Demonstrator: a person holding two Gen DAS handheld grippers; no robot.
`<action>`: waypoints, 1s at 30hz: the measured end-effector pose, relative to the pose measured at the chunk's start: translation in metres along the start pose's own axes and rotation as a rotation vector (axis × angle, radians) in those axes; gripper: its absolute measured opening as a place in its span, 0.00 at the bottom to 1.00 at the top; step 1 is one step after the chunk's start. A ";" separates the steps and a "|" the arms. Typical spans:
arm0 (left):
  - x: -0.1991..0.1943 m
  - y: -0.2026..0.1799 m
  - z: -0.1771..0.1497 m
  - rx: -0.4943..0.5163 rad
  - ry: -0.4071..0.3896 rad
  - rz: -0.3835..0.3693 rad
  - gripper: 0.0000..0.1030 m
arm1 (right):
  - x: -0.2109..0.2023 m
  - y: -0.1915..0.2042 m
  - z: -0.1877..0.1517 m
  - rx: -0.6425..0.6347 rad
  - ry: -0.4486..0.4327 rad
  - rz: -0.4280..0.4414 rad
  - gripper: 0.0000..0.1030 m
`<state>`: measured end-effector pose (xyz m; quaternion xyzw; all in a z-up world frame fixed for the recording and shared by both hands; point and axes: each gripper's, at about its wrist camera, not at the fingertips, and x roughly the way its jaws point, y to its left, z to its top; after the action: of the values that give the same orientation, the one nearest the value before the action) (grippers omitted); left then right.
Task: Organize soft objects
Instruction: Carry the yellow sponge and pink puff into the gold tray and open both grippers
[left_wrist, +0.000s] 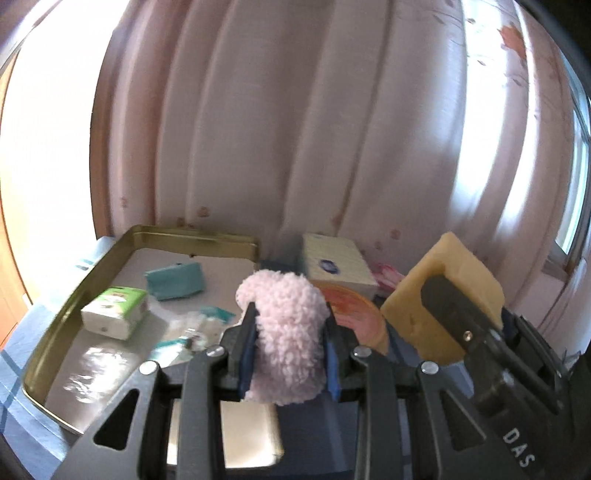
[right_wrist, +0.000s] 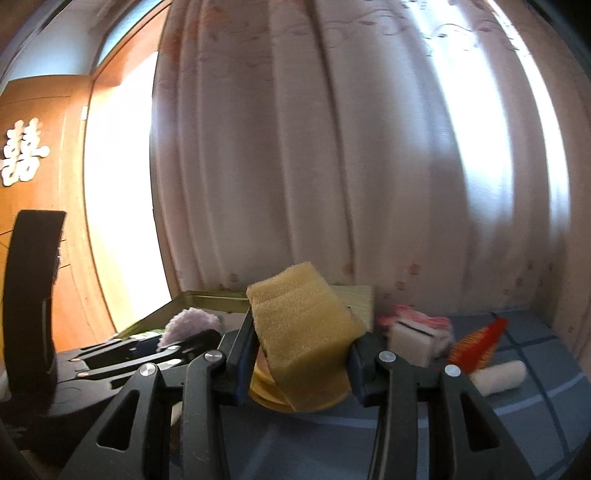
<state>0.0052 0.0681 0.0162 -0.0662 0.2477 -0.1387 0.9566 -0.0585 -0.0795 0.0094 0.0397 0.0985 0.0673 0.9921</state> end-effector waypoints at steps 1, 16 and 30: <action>-0.001 0.005 0.002 -0.006 -0.004 0.010 0.29 | 0.002 0.005 0.003 -0.004 -0.005 0.011 0.43; -0.003 0.098 0.038 -0.110 -0.031 0.202 0.29 | 0.063 0.053 0.034 -0.006 -0.026 0.098 0.43; 0.043 0.114 0.054 -0.110 0.105 0.280 0.29 | 0.137 0.063 0.027 -0.001 0.133 0.151 0.43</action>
<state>0.0938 0.1672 0.0210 -0.0760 0.3115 0.0066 0.9472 0.0717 0.0007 0.0151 0.0417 0.1609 0.1443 0.9755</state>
